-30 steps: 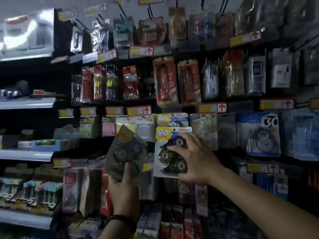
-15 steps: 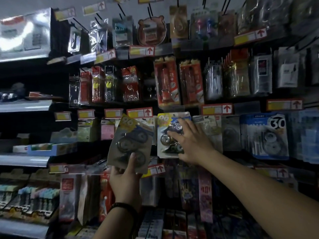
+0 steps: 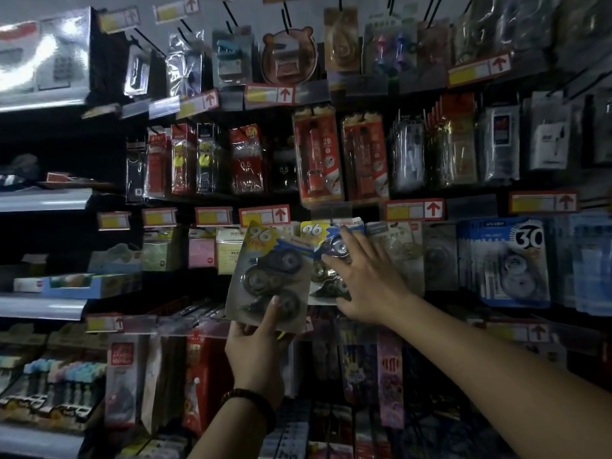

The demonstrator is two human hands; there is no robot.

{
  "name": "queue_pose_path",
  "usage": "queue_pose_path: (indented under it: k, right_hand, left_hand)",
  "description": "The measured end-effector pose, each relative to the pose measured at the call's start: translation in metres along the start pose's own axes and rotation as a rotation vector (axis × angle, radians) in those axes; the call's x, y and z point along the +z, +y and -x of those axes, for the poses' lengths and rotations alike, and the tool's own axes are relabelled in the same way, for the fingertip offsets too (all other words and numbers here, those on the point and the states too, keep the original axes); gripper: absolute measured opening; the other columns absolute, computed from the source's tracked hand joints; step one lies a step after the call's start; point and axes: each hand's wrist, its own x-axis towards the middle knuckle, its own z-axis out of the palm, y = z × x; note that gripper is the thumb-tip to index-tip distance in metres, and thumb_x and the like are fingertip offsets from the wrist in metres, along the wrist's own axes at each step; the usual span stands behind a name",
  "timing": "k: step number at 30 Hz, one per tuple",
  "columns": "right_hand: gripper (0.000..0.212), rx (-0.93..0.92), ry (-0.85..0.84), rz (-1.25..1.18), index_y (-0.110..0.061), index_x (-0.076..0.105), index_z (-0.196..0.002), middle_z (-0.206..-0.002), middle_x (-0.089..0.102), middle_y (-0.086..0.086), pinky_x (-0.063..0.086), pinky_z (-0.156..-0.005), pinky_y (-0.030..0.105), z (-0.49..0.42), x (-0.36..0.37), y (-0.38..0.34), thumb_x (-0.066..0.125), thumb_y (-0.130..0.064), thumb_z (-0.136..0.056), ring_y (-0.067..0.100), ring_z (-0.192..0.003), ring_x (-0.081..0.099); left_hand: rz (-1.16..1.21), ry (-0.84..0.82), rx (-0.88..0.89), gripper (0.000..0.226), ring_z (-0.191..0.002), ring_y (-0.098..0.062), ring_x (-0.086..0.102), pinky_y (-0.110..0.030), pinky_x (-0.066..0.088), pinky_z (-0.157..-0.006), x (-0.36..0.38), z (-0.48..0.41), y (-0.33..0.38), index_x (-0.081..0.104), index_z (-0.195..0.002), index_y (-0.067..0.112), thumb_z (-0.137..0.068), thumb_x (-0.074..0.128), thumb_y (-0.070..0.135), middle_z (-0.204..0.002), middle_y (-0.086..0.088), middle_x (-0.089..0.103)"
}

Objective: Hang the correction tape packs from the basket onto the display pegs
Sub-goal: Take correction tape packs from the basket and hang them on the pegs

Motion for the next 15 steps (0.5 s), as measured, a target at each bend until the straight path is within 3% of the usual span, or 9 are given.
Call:
queue_pose_path:
  k: [4,7,9,15]
  right_hand:
    - [0.084,-0.040,0.242,-0.259,-0.020,0.044,-0.154,-0.163,0.034,0.010,0.038,-0.118,0.055,0.015,0.003,-0.010,0.061,-0.061,-0.083,0.030,-0.152,0.029]
    - [0.110,-0.063,0.123,-0.380,-0.027,0.023,-0.163,-0.169,0.021,0.000,0.026,-0.126,0.045,0.020,-0.001,-0.016,0.062,-0.080,-0.076,0.022,-0.157,0.016]
    - [0.117,-0.049,0.072,-0.404,-0.029,0.018,-0.165,-0.170,0.017,-0.002,0.022,-0.126,0.044,0.019,0.000,-0.016,0.069,-0.078,-0.072,0.020,-0.158,0.010]
    - [0.108,-0.053,0.102,-0.378,-0.028,0.039,-0.157,-0.155,0.035,-0.003,0.032,-0.121,0.048,0.017,0.001,-0.005,0.067,-0.073,-0.063,0.019,-0.147,0.025]
  left_hand:
    - [0.031,-0.030,-0.078,0.035,-0.102,-0.031,0.078,-0.048,0.065,-0.083,0.011,0.005,-0.008,0.067,-0.123,0.019,-0.091,0.079,0.010,-0.115,-0.011,0.079]
    - [0.020,-0.069,-0.160,0.028,-0.100,-0.035,0.078,-0.050,0.063,-0.089,0.020,0.010,-0.014,0.062,-0.112,0.018,-0.091,0.079,0.011,-0.111,-0.017,0.079]
    - [-0.001,-0.097,-0.208,0.025,-0.099,-0.038,0.078,-0.054,0.061,-0.094,0.025,0.013,-0.018,0.061,-0.108,0.018,-0.092,0.079,0.013,-0.109,-0.020,0.079]
    - [-0.084,-0.259,-0.280,0.030,-0.106,-0.046,0.074,-0.060,0.056,-0.101,0.025,0.007,-0.023,0.070,-0.124,0.007,-0.097,0.073,0.021,-0.112,-0.024,0.078]
